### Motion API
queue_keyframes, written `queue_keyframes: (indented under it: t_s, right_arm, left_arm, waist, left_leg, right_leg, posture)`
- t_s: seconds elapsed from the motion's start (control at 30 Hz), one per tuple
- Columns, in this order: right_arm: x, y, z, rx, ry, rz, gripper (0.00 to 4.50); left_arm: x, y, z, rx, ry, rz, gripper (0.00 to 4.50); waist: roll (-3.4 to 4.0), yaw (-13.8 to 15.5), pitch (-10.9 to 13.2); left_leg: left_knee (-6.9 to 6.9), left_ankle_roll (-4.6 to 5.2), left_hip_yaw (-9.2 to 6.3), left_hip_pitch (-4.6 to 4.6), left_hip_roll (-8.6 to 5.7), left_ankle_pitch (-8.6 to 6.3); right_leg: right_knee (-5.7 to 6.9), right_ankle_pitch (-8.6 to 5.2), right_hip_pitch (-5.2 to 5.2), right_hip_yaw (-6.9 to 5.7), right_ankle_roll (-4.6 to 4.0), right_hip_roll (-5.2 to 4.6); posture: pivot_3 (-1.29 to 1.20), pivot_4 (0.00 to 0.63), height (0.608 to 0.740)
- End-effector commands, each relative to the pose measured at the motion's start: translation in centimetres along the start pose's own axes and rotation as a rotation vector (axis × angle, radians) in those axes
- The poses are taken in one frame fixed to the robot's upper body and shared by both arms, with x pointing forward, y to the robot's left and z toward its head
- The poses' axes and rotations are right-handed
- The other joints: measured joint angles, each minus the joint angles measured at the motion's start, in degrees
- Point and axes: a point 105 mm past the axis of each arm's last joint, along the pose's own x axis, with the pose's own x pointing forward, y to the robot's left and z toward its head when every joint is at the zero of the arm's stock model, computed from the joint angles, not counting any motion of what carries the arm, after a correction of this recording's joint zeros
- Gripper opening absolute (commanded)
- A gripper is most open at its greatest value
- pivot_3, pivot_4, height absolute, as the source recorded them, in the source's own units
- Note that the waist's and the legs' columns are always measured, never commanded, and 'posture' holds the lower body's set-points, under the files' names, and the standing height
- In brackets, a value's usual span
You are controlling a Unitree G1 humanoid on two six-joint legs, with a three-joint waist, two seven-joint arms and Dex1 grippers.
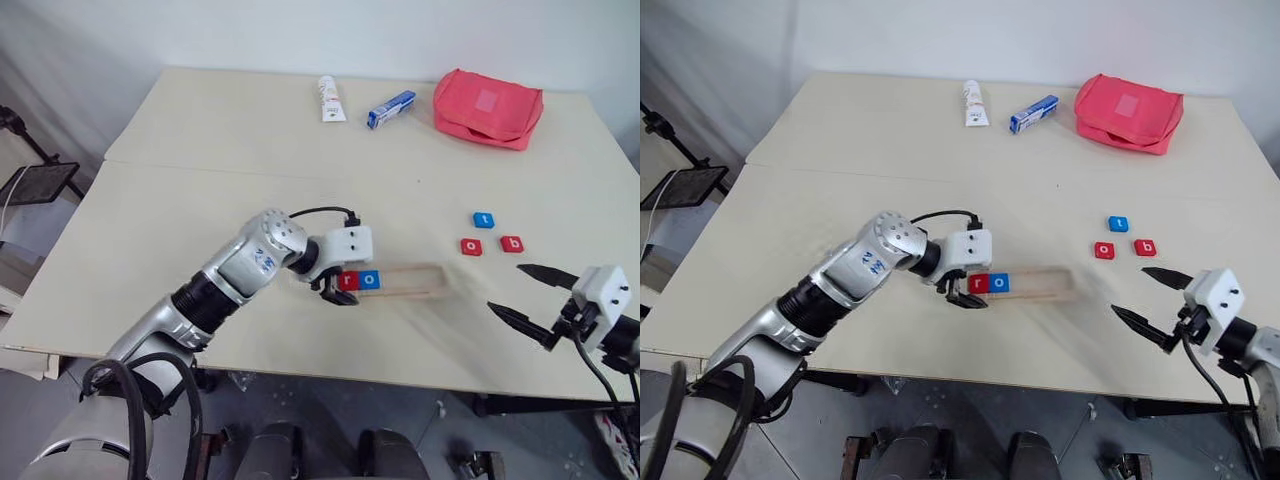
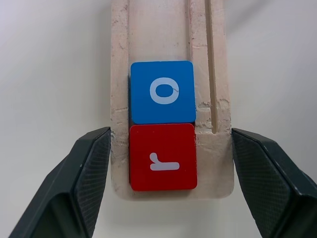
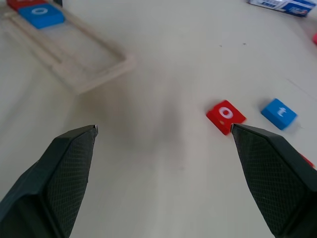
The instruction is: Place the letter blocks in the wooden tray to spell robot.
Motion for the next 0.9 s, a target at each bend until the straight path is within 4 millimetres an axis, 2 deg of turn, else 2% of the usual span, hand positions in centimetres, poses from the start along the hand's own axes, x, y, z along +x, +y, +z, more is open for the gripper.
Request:
queue_keyframes:
  t_s: [0.03, 0.27, 0.37, 0.5, 0.63, 0.73, 0.8, 0.9]
  right_arm:
    - [-0.9, -0.4, 1.7, -0.057, -0.042, -0.034, 4.5]
    - [-1.5, 1.0, 1.3, -0.03, -0.028, -0.038, 4.5]
    - [-1.5, 1.1, 1.4, -0.029, -0.031, -0.048, 4.5]
    - [-1.4, 1.0, 1.4, -0.03, -0.03, -0.051, 4.5]
    - [-1.1, 0.6, 1.8, -0.035, -0.031, -0.06, 4.5]
    - [-0.9, -0.2, 1.3, 0.014, 0.016, -0.12, 4.5]
    - [-0.7, -0.8, 1.4, 0.041, 0.009, -0.167, 4.5]
    - [-0.1, -1.9, 1.8, 0.082, -0.001, -0.248, 4.5]
  left_arm:
    - [0.3, 0.3, 1.2, 0.07, 0.004, 0.009, 3.38]
    - [1.2, 0.3, 1.2, 0.096, 0.029, 0.012, 3.38]
    - [1.3, 0.3, 1.3, 0.1, 0.026, 0.009, 4.41]
    - [0.8, 0.4, 1.8, 0.115, 0.0, 0.03, 4.49]
    - [-1.1, 1.7, 3.0, 0.092, -0.114, 0.119, 4.49]
    - [-3.6, 3.1, 4.1, 0.065, -0.28, 0.219, 4.49]
    - [-5.4, 3.3, 4.6, 0.06, -0.432, 0.26, 4.49]
    - [-7.4, 3.4, 3.5, 0.058, -0.536, 0.304, 4.49]
  waist:
    - [0.0, 0.0, 0.0]
    - [0.0, -0.1, 0.0]
    - [0.01, -0.1, 0.0]
    - [0.01, 0.0, 0.0]
    - [0.01, -0.1, 0.0]
    - [0.01, -0.1, 0.0]
    - [0.03, -0.2, 0.0]
    - [0.06, -0.3, 0.0]
  left_leg:
    - [0.0, 0.0, 0.01, 0.0, 0.0, 0.0]
    - [0.0, 0.0, 0.03, 0.04, 0.03, 0.0]
    - [0.0, 0.0, 0.03, 0.05, 0.01, 0.0]
    - [0.0, 0.01, 0.01, 0.04, 0.01, 0.01]
    - [0.01, 0.01, 0.01, 0.04, 0.01, 0.01]
    - [0.02, 0.01, 0.0, 0.04, 0.03, 0.01]
    - [0.02, 0.01, -0.02, 0.05, 0.04, 0.01]
    - [0.02, 0.0, 0.02, 0.1, 0.05, 0.01]
  right_leg:
    - [0.0, 0.0, -0.01, 0.0, 0.0, 0.0]
    - [0.01, -0.01, 0.01, 0.01, 0.01, 0.0]
    - [0.01, -0.01, 0.02, 0.03, 0.01, -0.02]
    - [0.01, -0.01, 0.02, 0.03, 0.01, -0.01]
    - [0.01, -0.01, 0.01, 0.03, 0.01, -0.02]
    - [0.03, -0.01, 0.01, 0.02, 0.01, -0.02]
    - [0.06, -0.01, 0.01, 0.01, 0.01, -0.03]
    - [0.11, -0.01, 0.0, 0.01, 0.01, -0.05]
  posture:
    - [0.0, 0.15, 0.74]
    - [0.0, 0.15, 0.74]
    - [0.0, 0.15, 0.74]
    - [0.0, 0.15, 0.74]
    - [0.0, 0.15, 0.74]
    - [0.0, 0.15, 0.74]
    - [0.0, 0.15, 0.74]
    - [0.0, 0.15, 0.74]
